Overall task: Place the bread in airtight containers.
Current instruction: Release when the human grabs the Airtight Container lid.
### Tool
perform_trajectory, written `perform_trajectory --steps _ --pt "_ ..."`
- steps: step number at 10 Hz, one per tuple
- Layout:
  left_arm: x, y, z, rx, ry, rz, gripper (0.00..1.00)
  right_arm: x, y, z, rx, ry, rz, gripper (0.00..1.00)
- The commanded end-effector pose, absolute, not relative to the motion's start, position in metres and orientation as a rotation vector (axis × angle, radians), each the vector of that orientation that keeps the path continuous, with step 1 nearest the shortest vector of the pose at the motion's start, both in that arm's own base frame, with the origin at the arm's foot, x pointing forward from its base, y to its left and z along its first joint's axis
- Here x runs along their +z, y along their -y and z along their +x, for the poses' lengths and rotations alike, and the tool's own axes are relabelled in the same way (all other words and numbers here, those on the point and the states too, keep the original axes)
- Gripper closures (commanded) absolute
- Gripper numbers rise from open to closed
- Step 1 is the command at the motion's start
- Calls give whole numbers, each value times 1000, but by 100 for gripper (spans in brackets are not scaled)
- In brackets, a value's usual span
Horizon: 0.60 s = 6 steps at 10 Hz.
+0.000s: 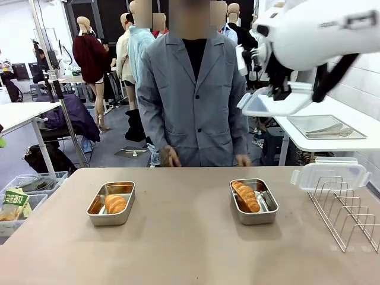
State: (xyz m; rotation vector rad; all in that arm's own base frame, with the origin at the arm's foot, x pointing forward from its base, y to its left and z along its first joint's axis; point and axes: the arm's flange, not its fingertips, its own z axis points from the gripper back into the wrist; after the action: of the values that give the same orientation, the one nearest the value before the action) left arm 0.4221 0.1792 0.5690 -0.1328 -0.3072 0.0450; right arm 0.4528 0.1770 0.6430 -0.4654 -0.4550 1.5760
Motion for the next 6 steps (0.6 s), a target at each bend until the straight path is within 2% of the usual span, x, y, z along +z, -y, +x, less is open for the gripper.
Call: perform_trajectory --steps 1,3,4,6 --pt "569 -180 420 50 309 -108 11 653 -168 428 1555 530 -509 100" --pt "569 -180 420 50 309 -108 11 653 -168 428 1555 530 -509 100" --pt "569 -180 420 50 309 -108 11 649 -177 452 1571 464 -477 100" --pt "569 -180 420 50 309 -108 11 638 -191 462 1559 547 -516 100"
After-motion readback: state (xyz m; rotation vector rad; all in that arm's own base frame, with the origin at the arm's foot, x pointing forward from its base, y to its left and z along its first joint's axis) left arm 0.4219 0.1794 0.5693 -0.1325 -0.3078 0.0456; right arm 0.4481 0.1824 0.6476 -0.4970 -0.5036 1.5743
